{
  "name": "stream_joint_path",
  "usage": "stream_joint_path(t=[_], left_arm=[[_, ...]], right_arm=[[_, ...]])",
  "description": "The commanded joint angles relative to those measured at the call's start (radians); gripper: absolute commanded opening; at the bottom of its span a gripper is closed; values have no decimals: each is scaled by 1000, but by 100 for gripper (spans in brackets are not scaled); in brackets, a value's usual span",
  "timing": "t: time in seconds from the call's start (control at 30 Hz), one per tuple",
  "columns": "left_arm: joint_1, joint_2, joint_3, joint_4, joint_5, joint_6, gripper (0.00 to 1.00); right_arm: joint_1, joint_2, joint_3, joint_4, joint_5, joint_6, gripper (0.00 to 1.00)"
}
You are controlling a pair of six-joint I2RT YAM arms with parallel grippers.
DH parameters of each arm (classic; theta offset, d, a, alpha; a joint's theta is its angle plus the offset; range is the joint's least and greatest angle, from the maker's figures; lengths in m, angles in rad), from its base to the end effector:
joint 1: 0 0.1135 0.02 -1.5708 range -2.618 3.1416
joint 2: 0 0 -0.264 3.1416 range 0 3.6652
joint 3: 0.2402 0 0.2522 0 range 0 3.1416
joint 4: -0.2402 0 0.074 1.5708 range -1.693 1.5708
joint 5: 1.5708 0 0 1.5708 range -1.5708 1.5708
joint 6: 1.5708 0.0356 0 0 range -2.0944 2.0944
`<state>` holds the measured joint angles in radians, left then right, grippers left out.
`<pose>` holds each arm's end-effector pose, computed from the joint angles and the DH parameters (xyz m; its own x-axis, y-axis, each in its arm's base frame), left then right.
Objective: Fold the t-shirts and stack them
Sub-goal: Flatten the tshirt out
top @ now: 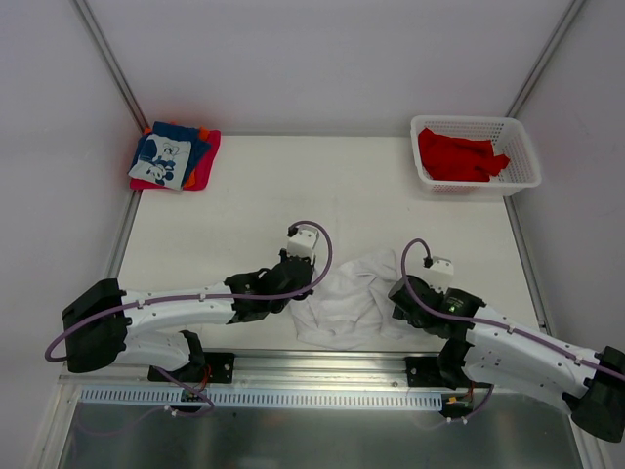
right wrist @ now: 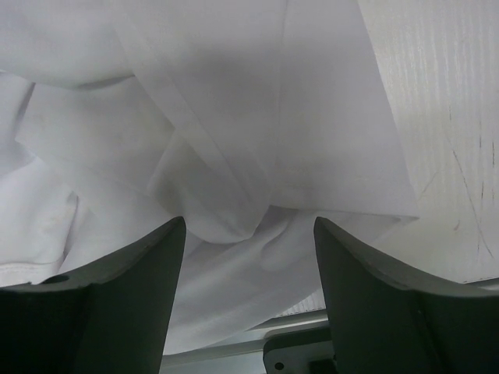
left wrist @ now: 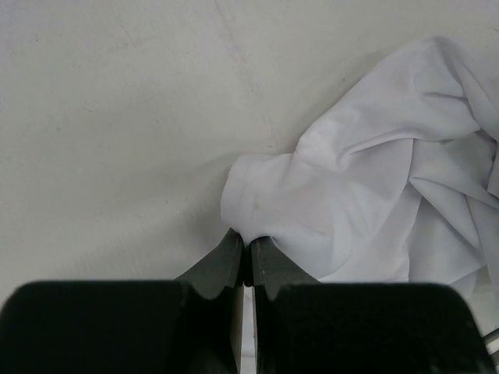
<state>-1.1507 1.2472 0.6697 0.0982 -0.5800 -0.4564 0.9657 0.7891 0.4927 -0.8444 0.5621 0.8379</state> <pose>0.1264 -0.2350 0.2325 -0.4180 0.0319 -0.9079 0.4247 0.8903 -0.1642 0.0891 0.0955 0.1921 -0.7692 -0.0066 -0.6390 0.0033 0.9999 -0.0143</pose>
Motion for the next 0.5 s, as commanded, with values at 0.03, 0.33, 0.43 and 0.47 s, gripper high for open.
stream_joint_path(t=[0.03,0.33,0.43,0.47], left_arm=[[-1,-2,-12,51,8,-10,0],[-1,-23,-41,49,5,-21,0],[-1,-20,-42,51,9,-24,0],[-1,-19,-42,49,9,-25,0]], right_arm=[[4,32,3,16,25,35,69],[5,45,-9,39,38,24,61],[5,47,-11,41,45,21,54],[5,50,-13,41,48,21,54]])
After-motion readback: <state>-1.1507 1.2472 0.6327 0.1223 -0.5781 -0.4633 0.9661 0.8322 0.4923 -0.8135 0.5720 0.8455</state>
